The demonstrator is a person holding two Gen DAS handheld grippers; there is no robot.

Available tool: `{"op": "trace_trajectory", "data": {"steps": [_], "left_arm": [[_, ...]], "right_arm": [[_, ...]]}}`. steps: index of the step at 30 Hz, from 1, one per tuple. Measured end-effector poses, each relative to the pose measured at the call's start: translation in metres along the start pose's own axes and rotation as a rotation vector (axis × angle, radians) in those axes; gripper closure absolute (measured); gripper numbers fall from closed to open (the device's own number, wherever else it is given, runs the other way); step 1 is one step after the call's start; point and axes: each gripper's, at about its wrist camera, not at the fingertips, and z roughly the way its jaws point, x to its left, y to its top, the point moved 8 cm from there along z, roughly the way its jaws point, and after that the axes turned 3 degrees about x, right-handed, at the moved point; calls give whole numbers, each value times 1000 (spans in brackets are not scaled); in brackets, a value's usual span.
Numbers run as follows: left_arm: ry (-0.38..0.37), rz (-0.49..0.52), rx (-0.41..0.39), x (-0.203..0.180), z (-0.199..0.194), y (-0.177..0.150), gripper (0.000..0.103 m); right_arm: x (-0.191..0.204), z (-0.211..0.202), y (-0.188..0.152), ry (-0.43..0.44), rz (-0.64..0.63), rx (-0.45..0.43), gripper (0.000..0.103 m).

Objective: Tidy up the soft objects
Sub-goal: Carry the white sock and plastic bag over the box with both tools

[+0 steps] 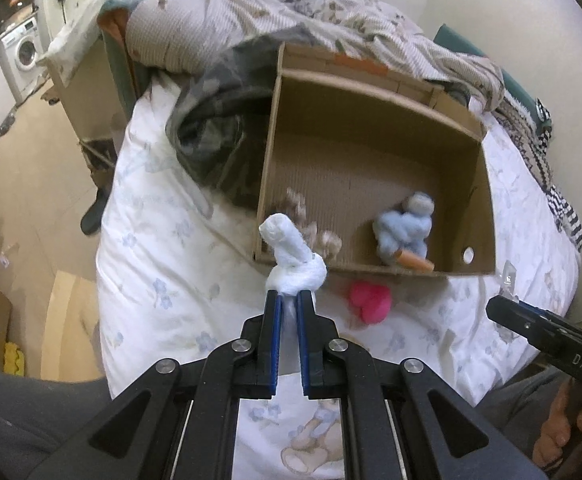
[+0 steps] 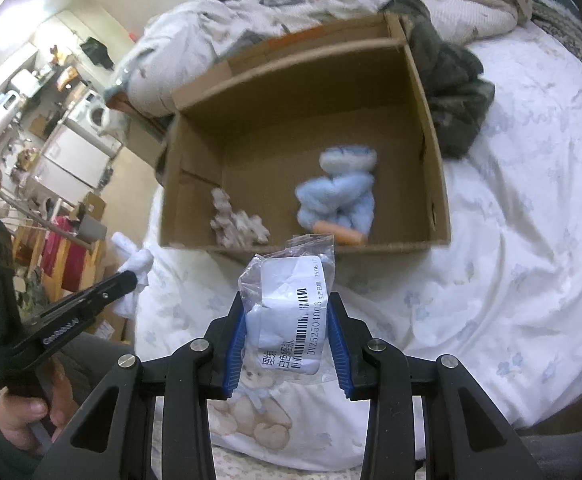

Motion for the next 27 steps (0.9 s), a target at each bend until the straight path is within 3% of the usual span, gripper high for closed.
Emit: {"op": "trace_trajectory", "data": {"steps": [14, 19, 27], "left_arm": [[23, 106, -91, -30, -8, 85, 95], [32, 154, -80, -44, 16, 93, 95], [35, 167, -59, -47, 59, 84, 95]], "right_arm": [[-2, -8, 71, 10, -14, -90, 64], [-13, 11, 80, 8, 9, -109, 64], [-31, 45, 74, -38, 32, -33, 64]]}}
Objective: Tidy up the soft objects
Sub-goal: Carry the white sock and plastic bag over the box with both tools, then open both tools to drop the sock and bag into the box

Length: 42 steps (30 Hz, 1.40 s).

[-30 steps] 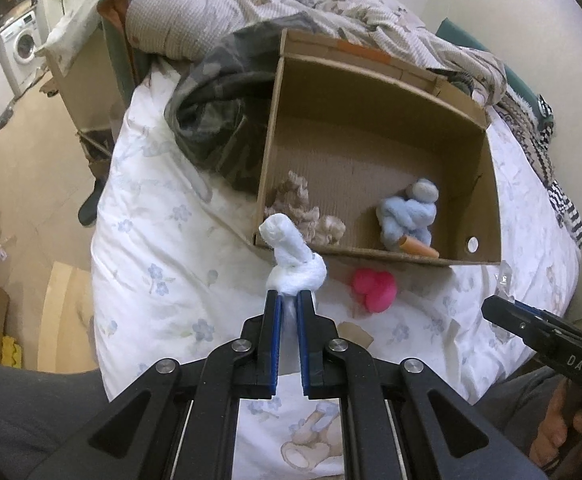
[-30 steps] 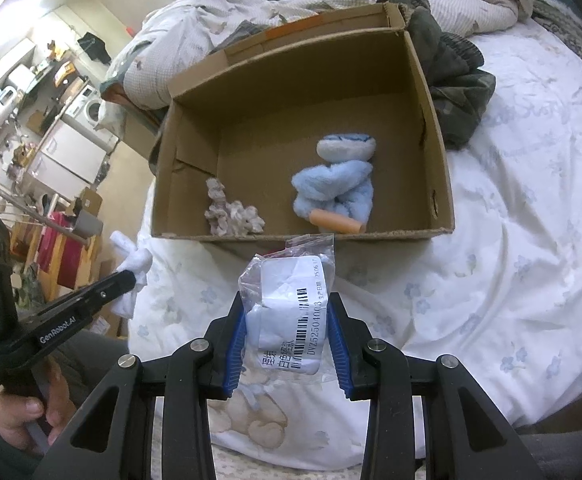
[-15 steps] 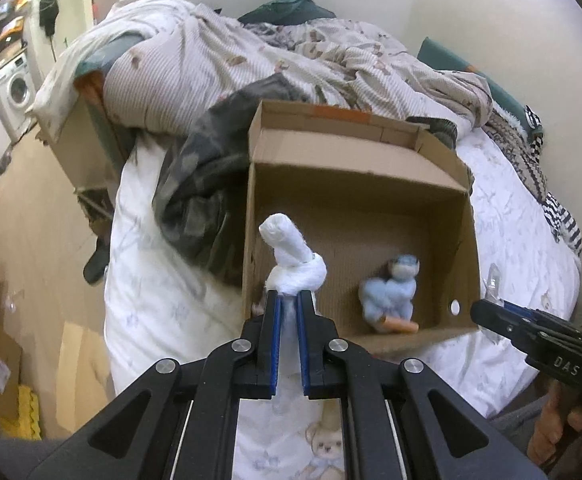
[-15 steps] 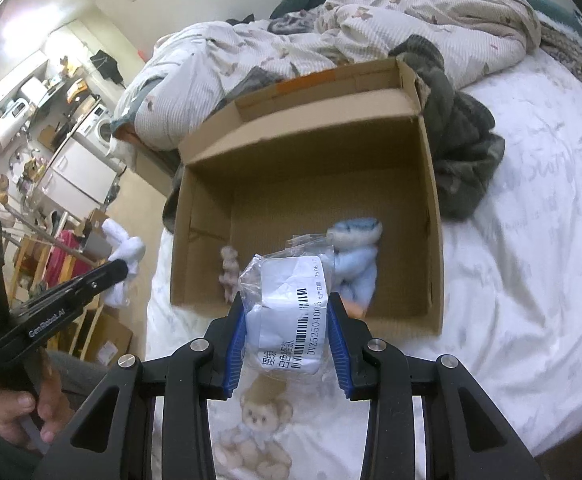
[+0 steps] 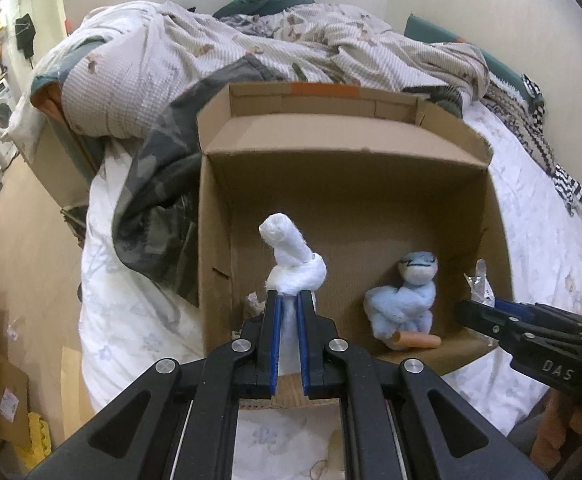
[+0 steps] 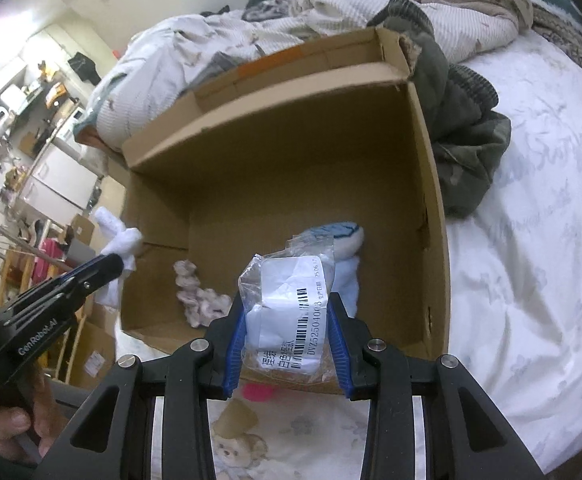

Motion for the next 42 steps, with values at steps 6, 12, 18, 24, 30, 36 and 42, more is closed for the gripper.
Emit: {"op": "trace_trajectory", "data": {"steps": [6, 12, 18, 24, 30, 36, 42], "left_arm": [[-3, -9, 30, 1, 17, -5, 95], [-17, -34, 70, 5, 27, -9, 95], [-28, -40, 97, 1, 30, -13, 95], [-28, -32, 79, -3, 25, -10, 93], [-39, -45, 98, -2, 27, -13, 82], [6, -69, 43, 2, 17, -9, 36], [29, -45, 31, 2, 16, -7, 35]], "right_arm": [[5, 19, -2, -5, -12, 41, 64], [12, 32, -4, -17, -43, 68, 64], [8, 38, -4, -13, -26, 87, 64], [-1, 41, -2, -41, -10, 86, 63], [-4, 41, -1, -39, 4, 83, 60], [-7, 38, 1, -6, 44, 70, 32], [-6, 28, 6, -22, 34, 22, 4]]}}
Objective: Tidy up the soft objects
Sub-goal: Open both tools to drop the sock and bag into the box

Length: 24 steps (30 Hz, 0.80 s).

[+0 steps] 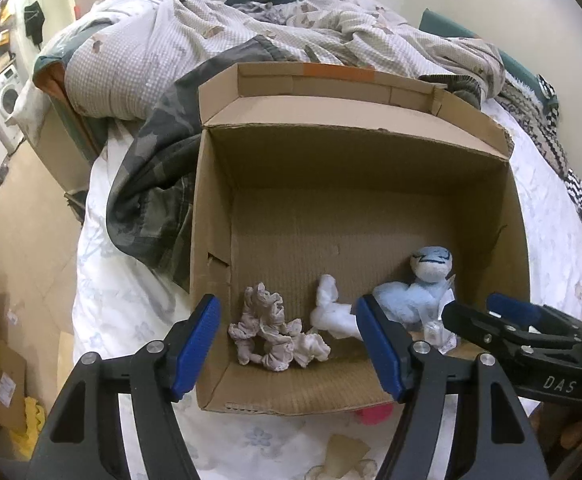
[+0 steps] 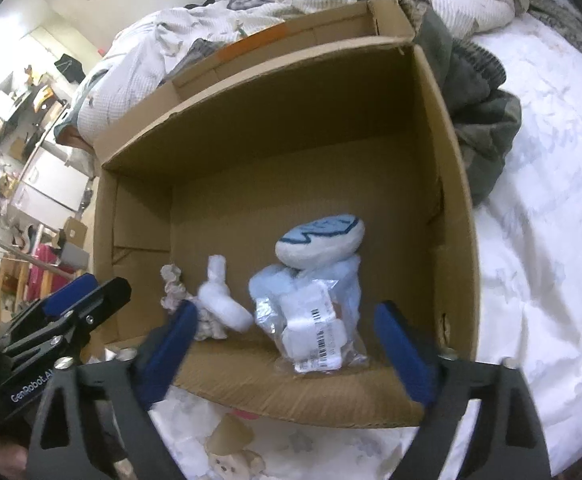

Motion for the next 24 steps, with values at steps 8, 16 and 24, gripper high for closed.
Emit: {"op": "trace_trajectory", "data": {"steps": [8, 16, 24], "left_arm": [[10, -43, 11, 10, 3, 0, 35], [6, -65, 6, 14, -2, -2, 35], [7, -66, -25, 20, -18, -5, 35]], "right_arm": [[6, -6, 6, -33, -29, -34, 0], [15, -26, 6, -16, -12, -103, 0], [8, -31, -1, -11, 37, -91, 0]]}}
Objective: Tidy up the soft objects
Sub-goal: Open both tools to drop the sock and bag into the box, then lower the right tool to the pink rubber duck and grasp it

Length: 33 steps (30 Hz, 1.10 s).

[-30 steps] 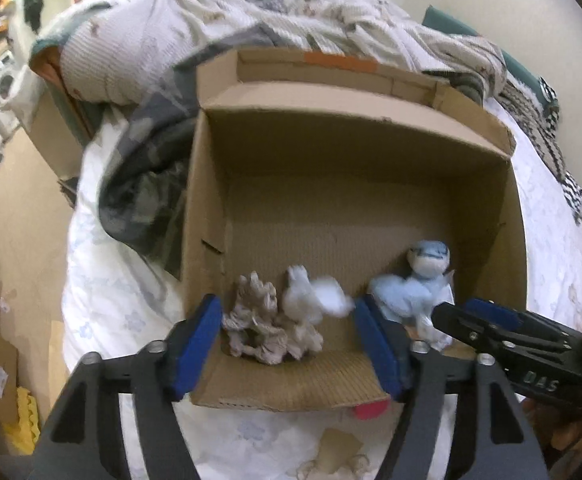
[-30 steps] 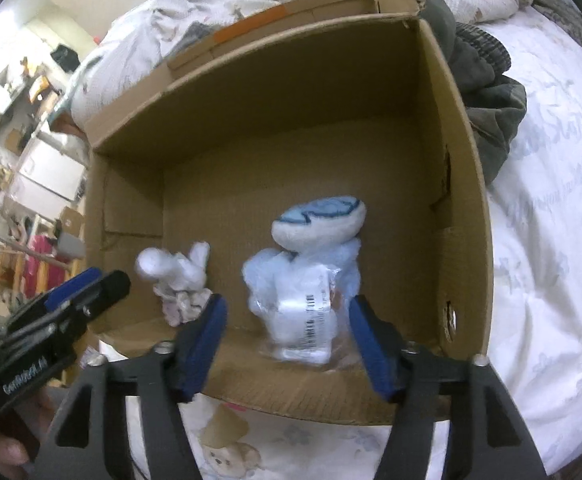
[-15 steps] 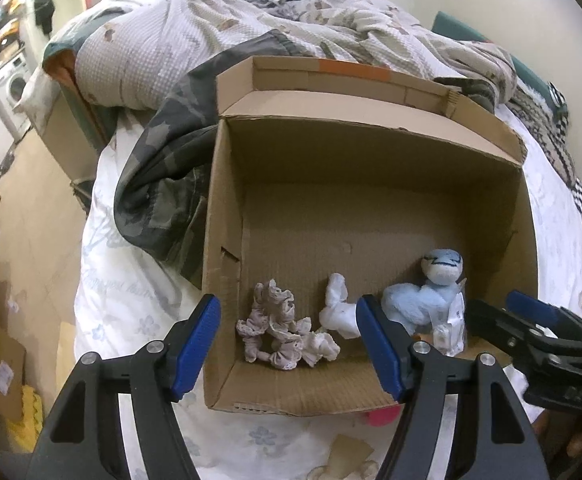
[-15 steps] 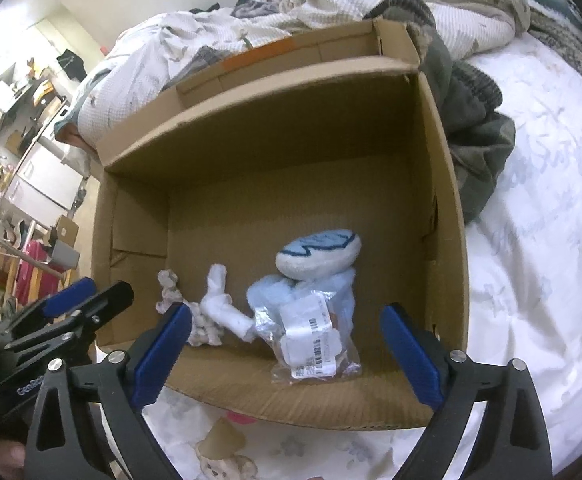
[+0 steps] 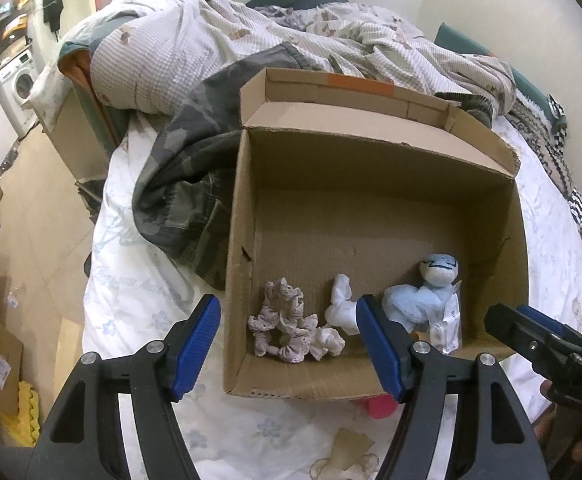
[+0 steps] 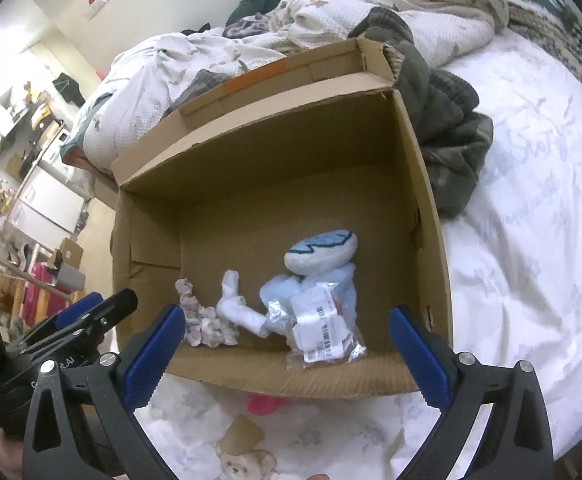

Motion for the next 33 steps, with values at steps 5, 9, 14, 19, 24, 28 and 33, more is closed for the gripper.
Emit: {"op": "trace_trajectory", "data": {"steps": [5, 9, 14, 19, 24, 28, 33], "left_arm": [[15, 9, -19, 4, -10, -3, 35], [20, 13, -23, 7, -18, -10, 35], [26, 14, -10, 10, -24, -25, 35], [28, 9, 4, 13, -28, -40, 35], [21, -2, 22, 17, -28, -55, 35], [3, -7, 60, 17, -22, -66, 35], [-23, 28, 129, 4, -9, -83, 35]], "right_arm": [[1, -5, -5, 9, 8, 9, 0], [2, -8, -11, 0, -8, 14, 0], [3, -14, -20, -2, -20, 14, 0], [5, -18, -33, -1, -32, 19, 0], [2, -18, -50, -4, -35, 44, 0], [-3, -17, -61, 15, -5, 70, 0], [-7, -13, -65, 36, 56, 96, 0]]}}
